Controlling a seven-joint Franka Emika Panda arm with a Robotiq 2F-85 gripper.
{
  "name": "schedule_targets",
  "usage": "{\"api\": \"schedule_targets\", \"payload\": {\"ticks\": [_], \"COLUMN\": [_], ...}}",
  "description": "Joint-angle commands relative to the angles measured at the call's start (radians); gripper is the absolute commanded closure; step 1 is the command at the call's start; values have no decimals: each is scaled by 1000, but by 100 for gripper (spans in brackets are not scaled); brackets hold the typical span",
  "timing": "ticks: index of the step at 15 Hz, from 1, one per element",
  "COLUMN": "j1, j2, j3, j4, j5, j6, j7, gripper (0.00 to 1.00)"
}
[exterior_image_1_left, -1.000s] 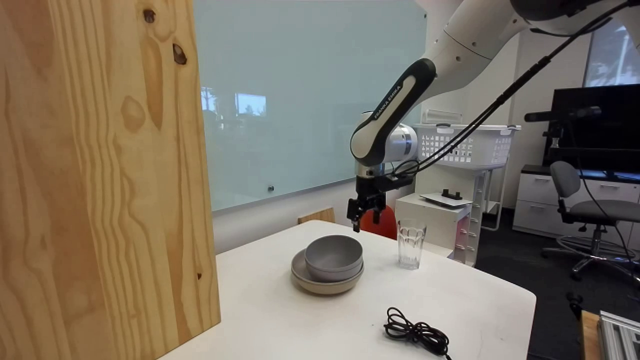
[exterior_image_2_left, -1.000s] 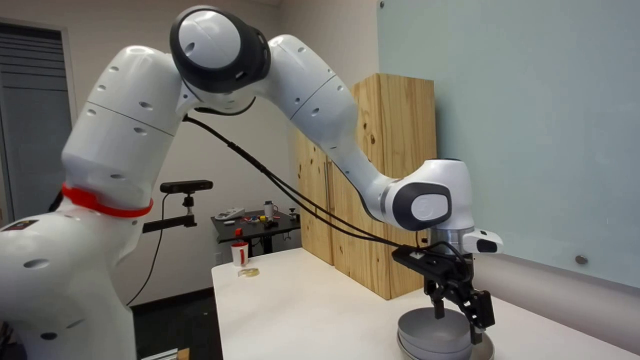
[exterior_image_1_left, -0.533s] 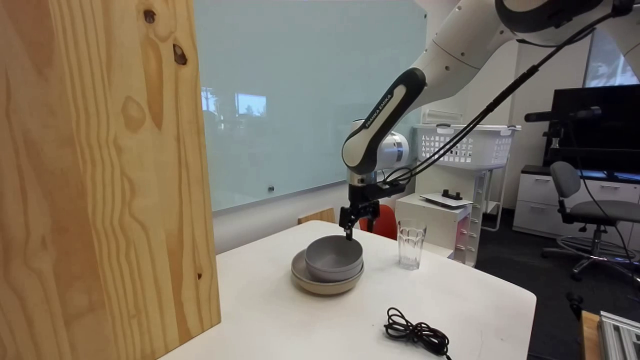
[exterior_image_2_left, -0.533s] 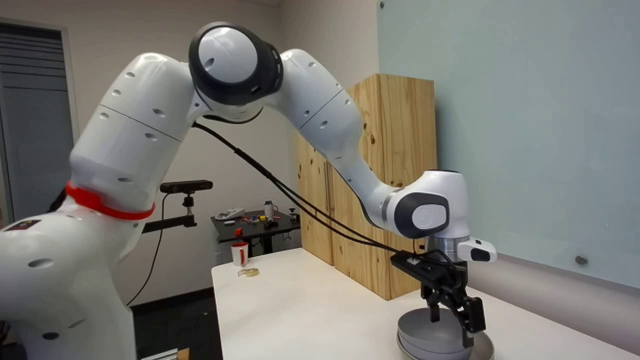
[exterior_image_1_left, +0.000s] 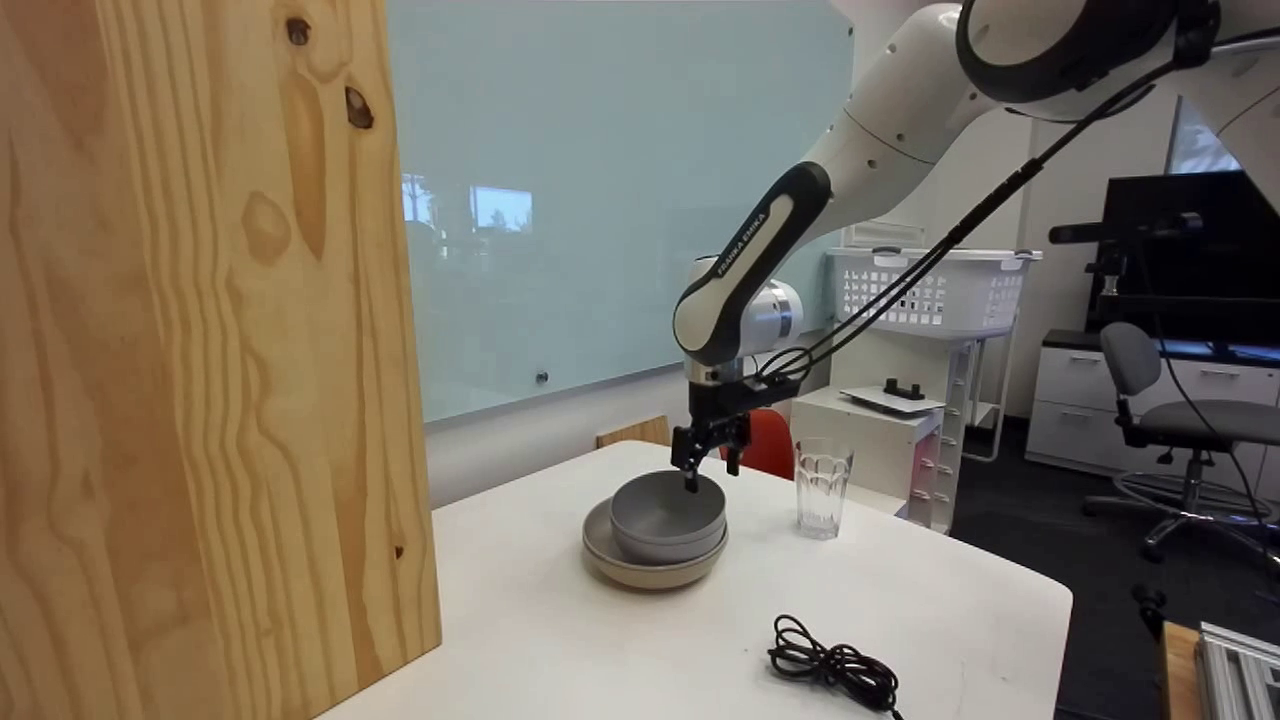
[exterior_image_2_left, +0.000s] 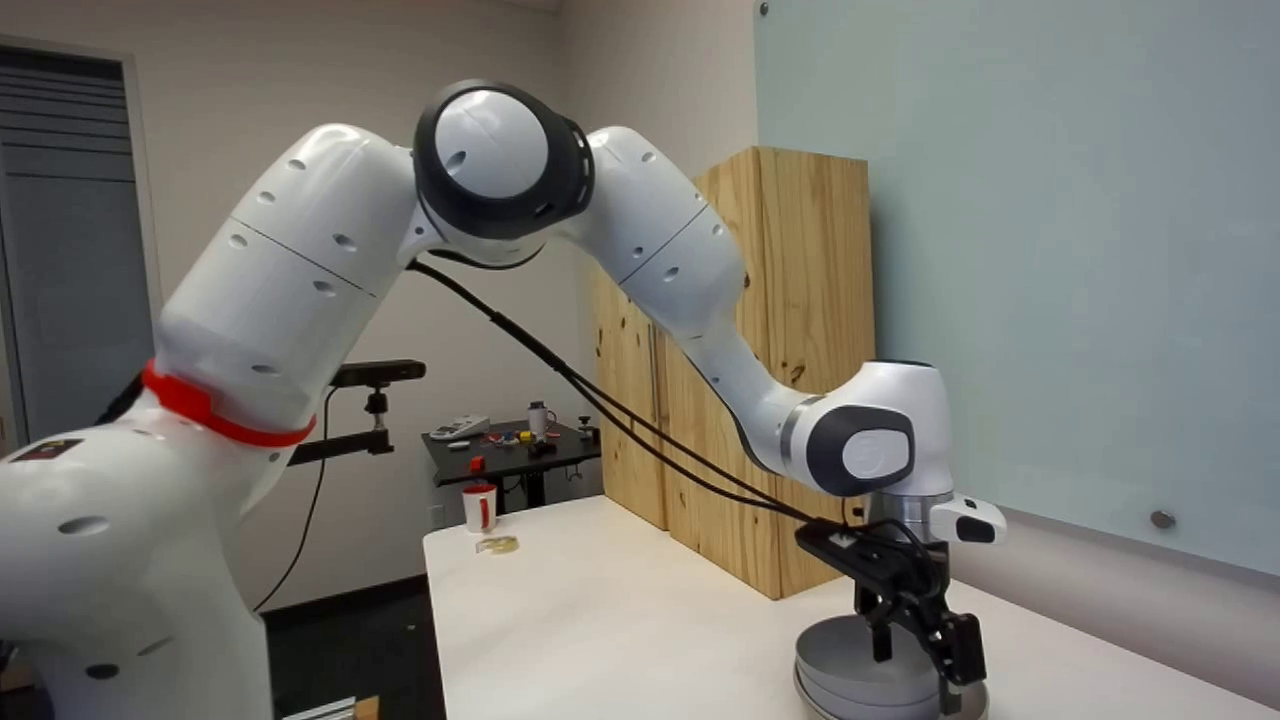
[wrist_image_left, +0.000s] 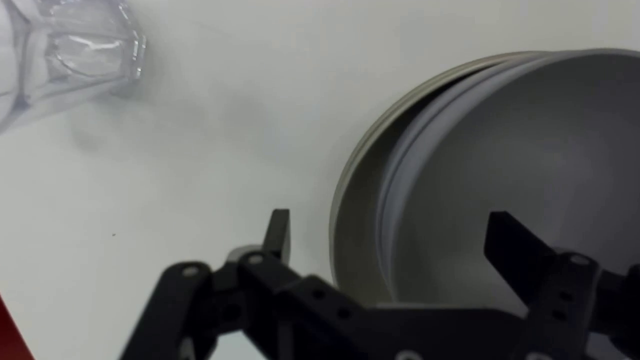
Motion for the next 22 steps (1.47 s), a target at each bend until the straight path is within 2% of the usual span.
{"api": "schedule_targets", "payload": {"ticks": [1, 9, 10, 11, 12, 14, 19, 20, 22], "j1": [1, 6, 10, 11, 13, 17, 17, 16, 15], "j2": [70, 105, 106, 101, 99, 97, 100, 101, 101], "j3": [-6, -19, -20, -19, -18, -17, -16, -15, -14], "j4": [67, 88, 86, 85, 89, 98, 107, 108, 111], "j5": [-12, -45, -51, -58, -63, -73, -93, -92, -91], "j6": [-22, -90, -87, -98, -107, -128, -148, -150, -160], "j7": [9, -5, -2, -7, -7, -8, -12, -12, -14], "gripper": [28, 88, 46, 51, 50, 39, 2, 43, 40]}}
